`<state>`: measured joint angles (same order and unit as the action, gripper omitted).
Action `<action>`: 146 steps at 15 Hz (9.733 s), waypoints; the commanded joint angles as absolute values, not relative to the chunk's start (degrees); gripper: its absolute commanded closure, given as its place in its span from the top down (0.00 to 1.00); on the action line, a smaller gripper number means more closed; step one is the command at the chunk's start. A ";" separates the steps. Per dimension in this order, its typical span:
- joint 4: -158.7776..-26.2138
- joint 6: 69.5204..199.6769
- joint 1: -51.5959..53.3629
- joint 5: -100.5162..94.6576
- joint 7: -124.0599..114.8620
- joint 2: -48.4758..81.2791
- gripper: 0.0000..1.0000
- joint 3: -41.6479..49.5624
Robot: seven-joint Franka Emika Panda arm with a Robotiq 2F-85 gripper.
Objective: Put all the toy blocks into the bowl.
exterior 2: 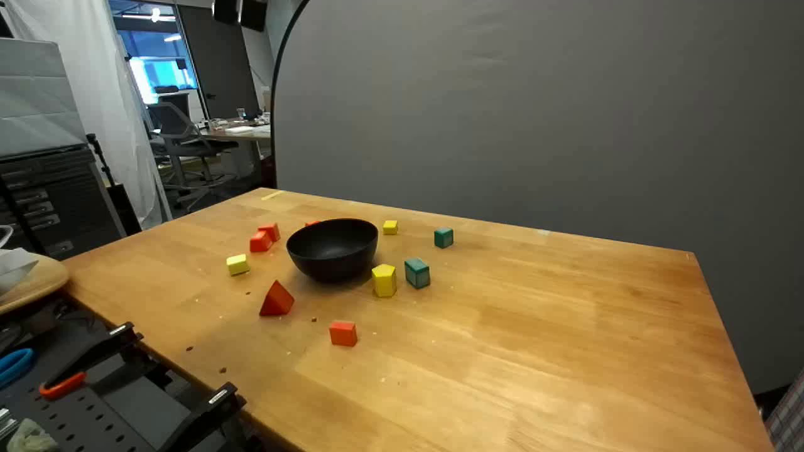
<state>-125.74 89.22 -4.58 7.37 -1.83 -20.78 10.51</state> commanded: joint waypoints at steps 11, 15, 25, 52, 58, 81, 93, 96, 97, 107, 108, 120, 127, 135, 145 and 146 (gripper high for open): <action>-132.25 109.53 -3.10 7.97 -8.99 -18.06 1.00 2.62; -136.76 115.06 0.65 6.29 -13.14 -12.96 1.00 -3.79; -139.24 116.59 2.64 12.84 -10.76 -8.90 1.00 -3.33; -141.57 162.98 12.93 15.40 -23.90 22.60 0.66 -9.79; -143.94 162.41 13.12 14.97 -24.75 19.20 0.19 -8.48; -131.04 146.32 1.11 15.16 -15.31 14.31 0.10 0.61; -114.94 136.63 -0.64 16.56 -13.68 33.32 0.10 -0.42; -114.07 131.87 -2.53 19.90 -8.31 35.60 0.10 -4.36; -113.87 129.98 -3.14 21.44 -6.48 35.65 0.10 -5.48; -117.75 127.87 -3.64 25.36 -1.58 31.56 0.14 -3.71; -117.94 128.94 -2.91 24.08 -2.20 31.37 0.14 -3.11; -125.23 127.40 1.13 13.34 -7.34 14.96 1.00 -1.92; -124.09 119.16 8.28 5.28 -9.54 9.25 1.00 -7.16; -123.11 131.39 15.63 -5.45 -14.65 13.63 1.00 -10.40; -118.00 136.17 17.87 -10.14 -15.57 25.66 1.00 -9.10; -117.15 136.52 18.11 -10.31 -15.34 27.20 1.00 -8.95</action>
<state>-121.08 135.21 16.57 -8.72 -15.16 22.32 -10.06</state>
